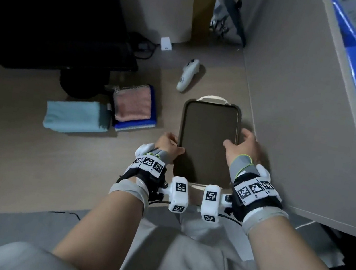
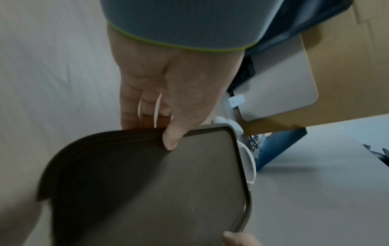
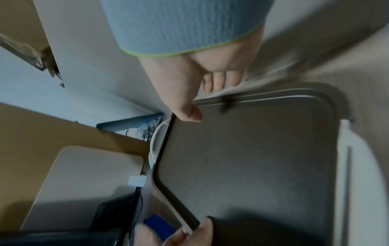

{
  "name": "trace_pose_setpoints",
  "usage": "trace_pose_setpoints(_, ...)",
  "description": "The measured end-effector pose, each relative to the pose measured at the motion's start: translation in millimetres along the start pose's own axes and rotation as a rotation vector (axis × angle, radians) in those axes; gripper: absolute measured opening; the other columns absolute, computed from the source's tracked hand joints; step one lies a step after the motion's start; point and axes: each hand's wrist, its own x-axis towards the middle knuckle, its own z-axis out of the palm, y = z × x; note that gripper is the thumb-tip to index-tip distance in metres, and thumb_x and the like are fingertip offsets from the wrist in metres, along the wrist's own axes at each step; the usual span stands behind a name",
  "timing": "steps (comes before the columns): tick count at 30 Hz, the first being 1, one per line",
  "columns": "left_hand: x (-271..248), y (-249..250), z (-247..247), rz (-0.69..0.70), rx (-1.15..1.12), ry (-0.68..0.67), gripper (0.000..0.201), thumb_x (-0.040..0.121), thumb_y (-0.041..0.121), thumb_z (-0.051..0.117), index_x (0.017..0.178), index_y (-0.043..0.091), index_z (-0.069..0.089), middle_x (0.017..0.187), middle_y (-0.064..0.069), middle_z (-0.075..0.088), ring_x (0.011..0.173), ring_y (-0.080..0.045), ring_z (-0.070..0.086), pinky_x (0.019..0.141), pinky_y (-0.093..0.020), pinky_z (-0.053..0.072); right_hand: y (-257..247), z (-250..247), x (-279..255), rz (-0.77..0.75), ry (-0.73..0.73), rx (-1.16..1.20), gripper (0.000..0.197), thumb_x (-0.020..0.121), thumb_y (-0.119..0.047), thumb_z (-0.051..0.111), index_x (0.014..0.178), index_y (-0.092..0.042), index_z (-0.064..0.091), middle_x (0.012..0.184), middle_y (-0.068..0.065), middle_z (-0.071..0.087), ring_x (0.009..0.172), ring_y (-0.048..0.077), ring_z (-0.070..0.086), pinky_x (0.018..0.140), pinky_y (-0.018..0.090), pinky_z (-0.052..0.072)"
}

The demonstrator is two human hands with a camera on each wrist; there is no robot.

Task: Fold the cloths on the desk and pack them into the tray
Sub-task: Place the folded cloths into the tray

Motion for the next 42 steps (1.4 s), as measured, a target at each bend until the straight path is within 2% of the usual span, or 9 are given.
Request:
trace_pose_setpoints(6, -9.3, -62.0, -86.4, -0.145, -0.069, -0.042, 0.021, 0.077, 0.0, 0.072, 0.081, 0.013, 0.056, 0.093, -0.014, 0.069, 0.086, -0.029, 0.068, 0.076, -0.045, 0.059, -20.0, 79.6, -58.5, 0.096, -0.097, 0.036, 0.041, 0.088, -0.003, 0.051, 0.127, -0.015, 0.053, 0.111, 0.005, 0.065, 0.098, 0.033, 0.063, 0.073, 0.026, 0.04)
trace_pose_setpoints(8, -10.7, -81.3, -119.7, -0.178, -0.132, -0.011, 0.011, 0.079, 0.008, 0.071, 0.084, 0.007, 0.062, 0.091, -0.016, 0.07, 0.082, -0.03, 0.067, 0.074, -0.039, 0.058, -25.8, 107.2, -78.4, 0.13, -0.091, -0.011, 0.036, 0.086, -0.001, 0.05, 0.119, -0.014, 0.058, 0.105, 0.006, 0.065, 0.091, 0.033, 0.063, 0.071, 0.028, 0.041)
trace_pose_setpoints(11, -9.6, -107.9, -168.6, -0.193, -0.147, 0.044, 0.027, 0.076, 0.025, 0.072, 0.089, 0.002, 0.065, 0.086, -0.014, 0.071, 0.081, -0.031, 0.07, 0.077, -0.041, 0.06, -38.7, 146.1, -105.8, 0.13, -0.133, -0.069, 0.03, 0.081, -0.005, 0.053, 0.108, -0.008, 0.064, 0.109, 0.013, 0.068, 0.081, 0.032, 0.061, 0.07, 0.028, 0.043)
trace_pose_setpoints(14, -7.4, -125.0, -193.8, -0.203, -0.119, 0.076, 0.026, 0.074, 0.029, 0.073, 0.079, 0.005, 0.063, 0.082, -0.013, 0.069, 0.082, -0.032, 0.07, 0.08, -0.047, 0.059, -48.3, 166.7, -120.9, 0.13, -0.189, -0.119, 0.03, 0.083, -0.004, 0.053, 0.11, -0.007, 0.067, 0.111, 0.013, 0.066, 0.095, 0.036, 0.064, 0.076, 0.028, 0.044)
trace_pose_setpoints(17, -6.4, -137.6, -218.3, -0.191, -0.117, 0.093, 0.026, 0.073, 0.03, 0.073, 0.077, 0.007, 0.061, 0.08, -0.012, 0.068, 0.083, -0.032, 0.069, 0.078, -0.048, 0.06, -53.7, 187.3, -139.2, 0.108, -0.228, -0.168, 0.027, 0.083, -0.004, 0.053, 0.103, -0.009, 0.07, 0.098, 0.014, 0.07, 0.088, 0.035, 0.066, 0.074, 0.03, 0.049)
trace_pose_setpoints(23, 2.8, -162.3, -257.9, -0.112, -0.129, 0.3, 0.02, 0.071, 0.029, 0.078, 0.075, 0.017, 0.062, 0.073, -0.003, 0.068, 0.077, -0.025, 0.07, 0.075, -0.043, 0.06, -77.9, 219.5, -163.7, 0.053, -0.295, -0.087, 0.037, 0.082, -0.002, 0.063, 0.117, -0.015, 0.065, 0.111, 0.009, 0.069, 0.1, 0.029, 0.065, 0.084, 0.025, 0.046)
trace_pose_setpoints(32, -16.5, -147.6, -244.6, -0.104, -0.062, 0.573, 0.014, 0.075, 0.028, 0.07, 0.087, 0.021, 0.07, 0.085, -0.001, 0.069, 0.079, -0.023, 0.061, 0.071, -0.024, 0.042, -74.5, 197.1, -160.2, 0.059, -0.361, -0.014, 0.025, 0.071, -0.01, 0.078, 0.093, -0.017, 0.069, 0.085, 0.003, 0.068, 0.074, 0.022, 0.063, 0.071, 0.025, 0.048)
trace_pose_setpoints(37, -33.4, -132.8, -231.4, -0.089, -0.168, 0.709, 0.015, 0.08, 0.024, 0.064, 0.092, 0.018, 0.07, 0.092, -0.003, 0.072, 0.088, -0.026, 0.066, 0.071, -0.024, 0.043, -68.4, 187.5, -153.9, 0.019, -0.452, 0.076, 0.023, 0.056, -0.02, 0.081, 0.073, -0.024, 0.066, 0.07, 0.004, 0.07, 0.068, 0.027, 0.069, 0.075, 0.046, 0.06)
trace_pose_setpoints(42, -42.9, -115.6, -192.0, -0.072, -0.27, 0.696, 0.021, 0.06, 0.036, 0.057, 0.074, 0.021, 0.062, 0.072, -0.009, 0.072, 0.074, -0.029, 0.069, 0.078, -0.038, 0.057, -64.7, 143.8, -133.8, -0.038, -0.478, 0.095, 0.026, 0.062, -0.011, 0.08, 0.076, -0.025, 0.063, 0.07, 0.003, 0.067, 0.063, 0.024, 0.064, 0.075, 0.045, 0.06)
